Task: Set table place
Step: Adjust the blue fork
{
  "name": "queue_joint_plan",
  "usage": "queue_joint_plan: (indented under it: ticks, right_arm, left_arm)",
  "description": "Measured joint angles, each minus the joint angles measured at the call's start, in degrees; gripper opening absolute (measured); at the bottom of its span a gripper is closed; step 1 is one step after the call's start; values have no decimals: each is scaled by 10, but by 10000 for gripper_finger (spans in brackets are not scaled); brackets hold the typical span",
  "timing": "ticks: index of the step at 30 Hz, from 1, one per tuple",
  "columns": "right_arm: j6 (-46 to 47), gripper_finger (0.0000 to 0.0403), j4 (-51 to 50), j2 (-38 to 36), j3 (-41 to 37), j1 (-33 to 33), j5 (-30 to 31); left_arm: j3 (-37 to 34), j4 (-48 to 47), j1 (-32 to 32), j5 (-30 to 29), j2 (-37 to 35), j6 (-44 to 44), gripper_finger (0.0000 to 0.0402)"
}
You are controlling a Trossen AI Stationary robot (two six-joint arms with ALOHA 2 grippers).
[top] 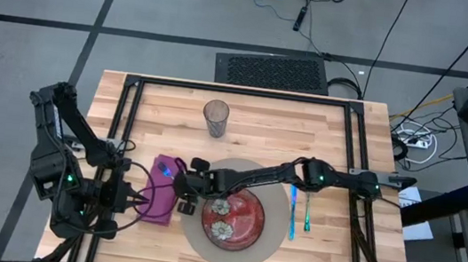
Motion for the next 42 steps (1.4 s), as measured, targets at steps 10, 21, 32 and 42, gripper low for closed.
queue_joint_plan:
  ticks: [10, 21, 32, 42]
  right_arm:
    - [6, 119, 12, 23, 1, -11, -15]
    - [14, 70, 29, 42, 4, -13, -19]
    - [37, 4, 26, 42, 3, -19, -37]
    - [40, 2, 17, 26, 0, -10, -13]
  left_arm:
    - [0, 0, 0, -3, 12, 1, 0]
    - [0, -5, 0, -7, 14, 7, 0]
    - [0, -4, 0, -10, 14, 6, 0]
    - [0, -5, 0, -10, 14, 6, 0]
